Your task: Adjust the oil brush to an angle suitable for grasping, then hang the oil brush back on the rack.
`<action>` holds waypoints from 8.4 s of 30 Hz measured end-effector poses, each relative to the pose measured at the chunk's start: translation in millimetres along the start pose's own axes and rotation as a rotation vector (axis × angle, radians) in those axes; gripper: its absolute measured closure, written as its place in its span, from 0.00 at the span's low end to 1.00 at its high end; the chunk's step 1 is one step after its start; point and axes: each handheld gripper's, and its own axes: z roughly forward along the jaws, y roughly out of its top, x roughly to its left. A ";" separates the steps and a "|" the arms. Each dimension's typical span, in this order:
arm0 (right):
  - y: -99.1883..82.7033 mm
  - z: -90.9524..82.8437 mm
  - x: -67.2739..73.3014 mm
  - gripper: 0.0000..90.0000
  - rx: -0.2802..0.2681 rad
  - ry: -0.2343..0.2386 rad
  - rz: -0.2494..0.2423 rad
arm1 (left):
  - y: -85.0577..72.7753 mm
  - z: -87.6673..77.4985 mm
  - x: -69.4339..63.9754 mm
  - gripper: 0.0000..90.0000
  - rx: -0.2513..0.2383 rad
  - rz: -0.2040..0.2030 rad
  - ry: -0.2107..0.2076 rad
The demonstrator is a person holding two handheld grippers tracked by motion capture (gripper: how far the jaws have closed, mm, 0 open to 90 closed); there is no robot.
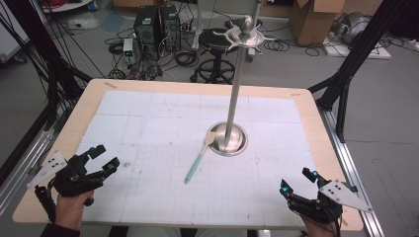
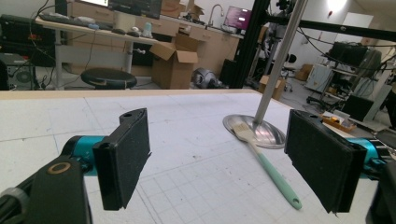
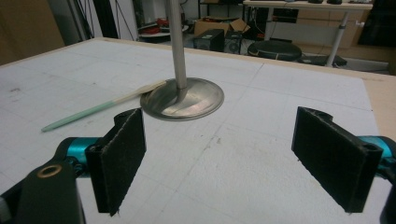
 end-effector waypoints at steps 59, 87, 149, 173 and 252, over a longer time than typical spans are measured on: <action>-3.7 190.9 162.2 0.99 0.433 0.524 -0.371 | -0.9 -10.2 14.7 0.28 -0.004 -0.044 0.021; 28.7 242.7 173.3 0.99 0.377 0.483 -0.286 | 0.4 -15.4 18.4 0.29 -0.027 -0.060 0.033; -5.3 120.1 56.0 0.99 0.637 0.214 -0.315 | -1.3 -12.4 15.7 0.29 -0.020 -0.064 0.020; -16.5 146.9 124.1 0.99 0.515 0.557 -0.308 | -2.3 -9.2 14.9 0.29 -0.012 -0.061 0.014; 10.3 58.3 24.9 0.21 0.220 0.214 -0.110 | -8.4 7.5 5.5 0.27 0.056 -0.024 -0.050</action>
